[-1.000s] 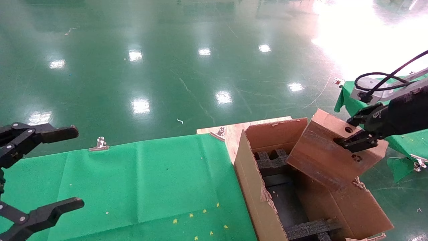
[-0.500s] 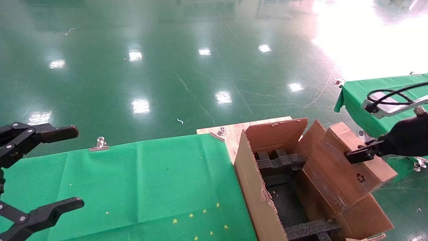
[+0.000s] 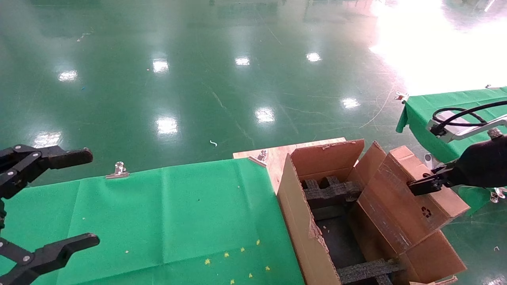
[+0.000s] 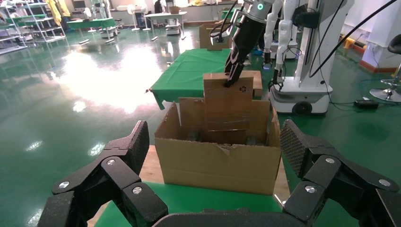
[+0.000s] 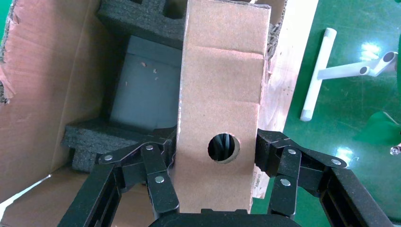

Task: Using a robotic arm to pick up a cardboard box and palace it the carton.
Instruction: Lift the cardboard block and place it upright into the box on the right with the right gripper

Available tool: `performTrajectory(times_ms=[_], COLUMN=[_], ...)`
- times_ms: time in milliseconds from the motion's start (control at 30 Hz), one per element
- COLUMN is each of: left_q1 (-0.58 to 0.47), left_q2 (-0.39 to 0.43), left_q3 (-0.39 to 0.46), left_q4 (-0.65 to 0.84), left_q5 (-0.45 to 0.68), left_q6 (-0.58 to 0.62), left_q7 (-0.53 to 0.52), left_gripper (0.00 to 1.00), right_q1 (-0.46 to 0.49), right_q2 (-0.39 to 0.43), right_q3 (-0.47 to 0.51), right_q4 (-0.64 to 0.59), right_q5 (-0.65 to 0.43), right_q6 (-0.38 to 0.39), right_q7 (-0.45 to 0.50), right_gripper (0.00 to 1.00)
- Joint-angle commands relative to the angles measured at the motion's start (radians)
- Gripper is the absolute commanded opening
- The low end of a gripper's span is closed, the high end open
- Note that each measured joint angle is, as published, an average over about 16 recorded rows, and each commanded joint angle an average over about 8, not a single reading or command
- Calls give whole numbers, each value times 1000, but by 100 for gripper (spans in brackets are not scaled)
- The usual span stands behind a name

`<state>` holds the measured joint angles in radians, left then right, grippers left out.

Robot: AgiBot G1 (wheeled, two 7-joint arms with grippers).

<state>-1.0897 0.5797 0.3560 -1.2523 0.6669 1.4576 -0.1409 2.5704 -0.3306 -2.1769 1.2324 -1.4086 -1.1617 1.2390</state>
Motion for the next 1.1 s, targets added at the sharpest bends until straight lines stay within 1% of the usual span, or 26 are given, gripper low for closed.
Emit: performTrajectory(times_ms=[33, 133, 267, 467, 800, 967, 1100], left_q1=[0, 0, 0, 0, 0, 0, 0], left_q2=[0, 0, 0, 0, 0, 0, 0], left_q3=[0, 0, 0, 0, 0, 0, 0], left_q4=[0, 0, 0, 0, 0, 0, 0], left_q5=[0, 0, 0, 0, 0, 0, 0], left_q6=[0, 0, 0, 0, 0, 0, 0], left_q7=[0, 0, 0, 0, 0, 0, 0], left_gripper=[100, 100, 100, 100, 100, 100, 100], right_q1=[0, -8, -29, -73, -134, -163, -188], right_q2=[0, -6, -24, -55, -79, -84, -86], right_q3=[2, 1, -6, -27, -55, -68, -77], right_q4=[-5, -19, -35, -31, 20, 39, 46], right_q5=[5, 14, 19, -14, -81, -114, -131], right_q6=[-3, -1, 18, 71, 169, 214, 243], right_q7=[-10, 10, 74, 183, 334, 385, 406], right_gripper=[0, 0, 0, 0, 0, 0, 0])
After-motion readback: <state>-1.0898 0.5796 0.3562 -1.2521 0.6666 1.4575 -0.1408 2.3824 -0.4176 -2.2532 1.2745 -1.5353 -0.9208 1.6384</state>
